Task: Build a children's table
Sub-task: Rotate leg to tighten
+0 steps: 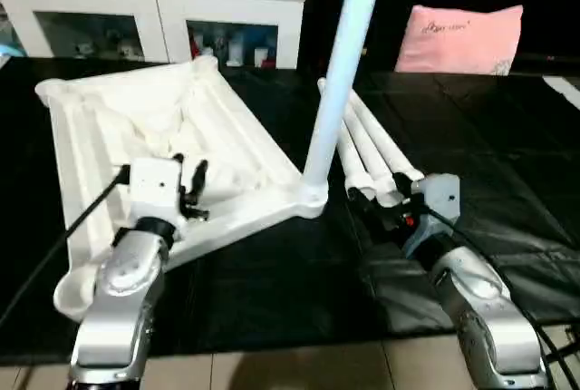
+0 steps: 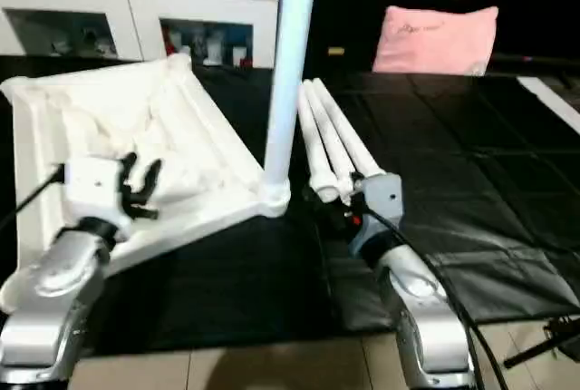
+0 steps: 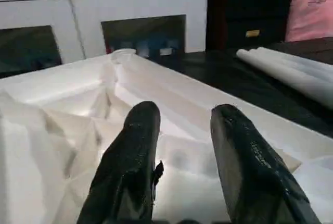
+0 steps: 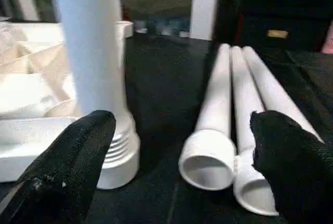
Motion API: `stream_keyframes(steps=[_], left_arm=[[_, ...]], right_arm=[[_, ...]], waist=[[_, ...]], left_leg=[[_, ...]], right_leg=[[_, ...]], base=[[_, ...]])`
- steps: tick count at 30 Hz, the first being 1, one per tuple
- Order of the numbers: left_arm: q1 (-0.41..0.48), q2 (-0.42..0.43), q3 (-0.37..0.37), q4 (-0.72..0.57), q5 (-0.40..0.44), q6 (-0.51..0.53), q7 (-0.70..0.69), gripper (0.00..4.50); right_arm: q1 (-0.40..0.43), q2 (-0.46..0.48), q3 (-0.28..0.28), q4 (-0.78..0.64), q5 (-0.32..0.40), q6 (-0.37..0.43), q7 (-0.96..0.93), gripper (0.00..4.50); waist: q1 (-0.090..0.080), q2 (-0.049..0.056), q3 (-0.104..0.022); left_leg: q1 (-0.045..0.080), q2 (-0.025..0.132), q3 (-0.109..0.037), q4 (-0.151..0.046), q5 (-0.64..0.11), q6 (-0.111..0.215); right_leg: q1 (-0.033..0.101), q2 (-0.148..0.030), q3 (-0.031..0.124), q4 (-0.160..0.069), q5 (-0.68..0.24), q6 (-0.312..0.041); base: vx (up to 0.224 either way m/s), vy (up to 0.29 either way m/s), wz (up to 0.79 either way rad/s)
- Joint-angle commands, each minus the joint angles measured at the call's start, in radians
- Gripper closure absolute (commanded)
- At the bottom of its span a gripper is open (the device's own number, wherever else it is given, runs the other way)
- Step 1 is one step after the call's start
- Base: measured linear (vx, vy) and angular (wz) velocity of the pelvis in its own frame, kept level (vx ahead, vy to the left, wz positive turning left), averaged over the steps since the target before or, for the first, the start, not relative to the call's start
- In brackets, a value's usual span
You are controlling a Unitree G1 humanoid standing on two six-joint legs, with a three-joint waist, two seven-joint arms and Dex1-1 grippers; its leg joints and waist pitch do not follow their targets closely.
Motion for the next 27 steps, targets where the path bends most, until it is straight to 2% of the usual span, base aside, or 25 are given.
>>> stream_keyframes(steps=[1, 2, 3, 4, 5, 6, 7, 8, 9, 10, 11, 14, 17, 18, 20, 21, 22, 23, 24, 25, 27], left_arm=[[-0.004, -0.004, -0.024, -0.006, 0.001, -0.001, 0.002, 2.68], [-0.005, -0.003, -0.025, -0.005, 0.0, -0.001, 0.003, 2.68], [-0.006, -0.003, -0.025, -0.005, -0.001, -0.001, 0.003, 2.68], [-0.006, -0.003, -0.025, -0.004, -0.002, -0.001, 0.003, 2.68], [-0.007, -0.004, -0.025, -0.003, -0.002, -0.002, 0.002, 2.68], [-0.007, -0.004, -0.024, -0.002, -0.002, -0.002, 0.001, 2.68], [-0.008, -0.004, -0.024, 0.0, -0.002, -0.002, 0.0, 2.68], [-0.008, -0.004, -0.023, 0.0, -0.002, -0.002, -0.001, 2.68], [-0.008, -0.005, -0.023, 0.0, -0.002, -0.002, -0.001, 2.68], [-0.008, -0.005, -0.023, 0.001, -0.002, -0.003, -0.002, 2.68], [-0.009, -0.004, -0.024, 0.002, -0.002, -0.003, -0.003, 2.68], [-0.01, -0.002, -0.026, 0.003, -0.003, -0.004, -0.003, 2.68], [-0.015, -0.001, -0.027, 0.007, -0.005, -0.005, -0.007, 2.68], [-0.018, 0.0, -0.027, 0.01, -0.005, -0.006, -0.009, 2.68], [-0.019, 0.001, -0.027, 0.011, -0.006, -0.006, -0.01, 2.68], [-0.021, 0.002, -0.028, 0.013, -0.006, -0.007, -0.012, 2.68], [-0.022, 0.002, -0.027, 0.015, -0.007, -0.008, -0.014, 2.68], [-0.024, 0.003, -0.027, 0.018, -0.008, -0.008, -0.016, 2.68], [-0.025, 0.004, -0.026, 0.02, -0.01, -0.009, -0.018, 2.68], [-0.026, 0.005, -0.026, 0.02, -0.01, -0.009, -0.018, 2.68], [-0.027, 0.006, -0.025, 0.022, -0.012, -0.009, -0.021, 2.68]], right_arm=[[-0.002, -0.005, -0.021, -0.004, 0.013, 0.013, -0.001, 0.0], [-0.001, -0.004, -0.022, -0.005, 0.012, 0.013, 0.001, 0.0], [-0.001, -0.002, -0.024, -0.005, 0.014, 0.015, 0.002, 0.0], [-0.001, 0.0, -0.026, -0.005, 0.016, 0.017, 0.003, 0.0], [-0.002, 0.002, -0.029, -0.003, 0.02, 0.018, 0.003, 0.0], [-0.003, 0.003, -0.03, -0.002, 0.022, 0.018, 0.002, 0.0], [-0.004, 0.003, -0.031, 0.0, 0.023, 0.018, 0.002, 0.0], [-0.004, 0.001, -0.031, 0.0, 0.024, 0.019, 0.001, 0.0], [-0.006, 0.0, -0.031, 0.001, 0.026, 0.019, 0.0, 0.0], [-0.008, -0.003, -0.029, 0.003, 0.026, 0.018, 0.001, 0.0], [-0.012, -0.006, -0.028, 0.006, 0.026, 0.017, 0.003, 0.0], [-0.015, -0.007, -0.028, 0.008, 0.023, 0.015, 0.005, 0.0], [-0.02, -0.009, -0.028, 0.013, 0.02, 0.013, 0.007, 0.0], [-0.02, -0.009, -0.027, 0.012, 0.02, 0.012, 0.006, 0.0], [-0.019, -0.009, -0.027, 0.012, 0.02, 0.011, 0.005, 0.0], [-0.018, -0.009, -0.026, 0.011, 0.02, 0.009, 0.005, 0.0], [-0.017, -0.008, -0.024, 0.011, 0.019, 0.008, 0.004, 0.0], [-0.016, -0.008, -0.023, 0.012, 0.019, 0.007, 0.004, 0.0], [-0.015, -0.008, -0.021, 0.012, 0.017, 0.005, 0.003, 0.0], [-0.015, -0.007, -0.021, 0.012, 0.017, 0.005, 0.003, 0.0], [-0.015, -0.007, -0.018, 0.013, 0.015, 0.004, 0.003, 0.0]], waist=[[0.014, 0.011, -0.053], [0.01, 0.009, -0.052], [0.004, 0.014, -0.056], [-0.003, 0.014, -0.058], [-0.006, 0.013, -0.059], [-0.009, 0.012, -0.062], [-0.009, 0.01, -0.063], [-0.007, 0.01, -0.063], [-0.003, 0.007, -0.062], [0.001, 0.005, -0.063], [0.003, 0.005, -0.063], [0.005, 0.007, -0.061], [0.002, 0.016, -0.06], [0.002, 0.014, -0.059], [0.005, 0.013, -0.057], [0.009, 0.014, -0.058], [0.01, 0.013, -0.058], [0.014, 0.014, -0.057], [0.016, 0.018, -0.058], [0.015, 0.017, -0.059], [0.014, 0.019, -0.06]], left_leg=[[-0.022, 0.033, 0.001, -0.077, -0.052, 0.148], [-0.024, 0.034, -0.002, -0.08, -0.008, 0.149], [-0.006, 0.039, -0.009, -0.085, 0.025, 0.16], [0.008, 0.041, -0.019, -0.084, 0.072, 0.194], [0.014, 0.042, -0.023, -0.083, 0.097, 0.217], [0.027, 0.042, -0.028, -0.076, 0.142, 0.266], [0.03, 0.039, -0.029, -0.071, 0.169, 0.311], [0.029, 0.036, -0.027, -0.068, 0.178, 0.325], [0.02, 0.03, -0.021, -0.064, 0.188, 0.336], [0.009, 0.023, -0.018, -0.06, 0.197, 0.335], [0.006, 0.021, -0.017, -0.06, 0.197, 0.332], [0.011, 0.026, -0.026, -0.062, 0.208, 0.329], [0.019, 0.032, -0.034, -0.064, 0.21, 0.337], [0.019, 0.033, -0.034, -0.064, 0.201, 0.333], [0.013, 0.03, -0.03, -0.063, 0.184, 0.319], [0.002, 0.026, -0.027, -0.061, 0.177, 0.304], [-0.003, 0.024, -0.025, -0.06, 0.172, 0.295], [-0.005, 0.026, -0.024, -0.062, 0.157, 0.276], [-0.004, 0.028, -0.026, -0.064, 0.157, 0.26], [0.002, 0.031, -0.029, -0.066, 0.165, 0.255], [0.012, 0.034, -0.034, -0.067, 0.169, 0.264]], right_leg=[[0.072, -0.076, 0.042, -0.072, -0.102, -0.227], [0.073, -0.063, 0.036, -0.069, -0.104, -0.215], [0.062, -0.049, 0.023, -0.06, -0.077, -0.207], [0.052, -0.038, 0.014, -0.048, -0.025, -0.205], [0.048, -0.036, 0.01, -0.042, -0.004, -0.204], [0.04, -0.036, 0.007, -0.035, 0.028, -0.208], [0.038, -0.038, 0.007, -0.032, 0.043, -0.215], [0.039, -0.04, 0.007, -0.032, 0.044, -0.218], [0.048, -0.044, 0.011, -0.036, 0.04, -0.225], [0.059, -0.046, 0.014, -0.038, 0.039, -0.229], [0.062, -0.046, 0.014, -0.04, 0.035, -0.23], [0.061, -0.039, 0.005, -0.038, 0.018, -0.226], [0.056, -0.039, -0.002, -0.037, -0.003, -0.221], [0.057, -0.04, -0.001, -0.04, -0.014, -0.221], [0.063, -0.043, 0.004, -0.043, -0.019, -0.228], [0.074, -0.046, 0.008, -0.047, -0.024, -0.231], [0.078, -0.046, 0.009, -0.05, -0.03, -0.229], [0.08, -0.047, 0.01, -0.054, -0.05, -0.226], [0.081, -0.044, 0.008, -0.052, -0.049, -0.223], [0.077, -0.039, 0.005, -0.048, -0.034, -0.218], [0.071, -0.036, 0.001, -0.043, -0.02, -0.217]], base=[[0.0, 0.0, 0.0], [0.066, 0.022, 0.03], [0.066, 0.022, 0.03], [0.076, 0.003, 0.0], [0.0, 0.0, 0.0], [0.103, -0.002, 0.01], [0.09, 0.0, 0.04], [0.09, 0.0, 0.04], [0.0, 0.0, 0.0], [0.0, 0.0, 0.0], [0.0, 0.0, 0.0], [0.0, 0.0, 0.0], [0.0, 0.0, 0.0], [0.0, 0.0, 0.0], [0.0, 0.0, 0.0], [0.0, 0.0, 0.0], [0.0, 0.0, 0.0], [0.0, 0.0, 0.0], [0.0, 0.0, 0.0], [0.0, 0.0, 0.0], [0.0, 0.0, 0.0]])
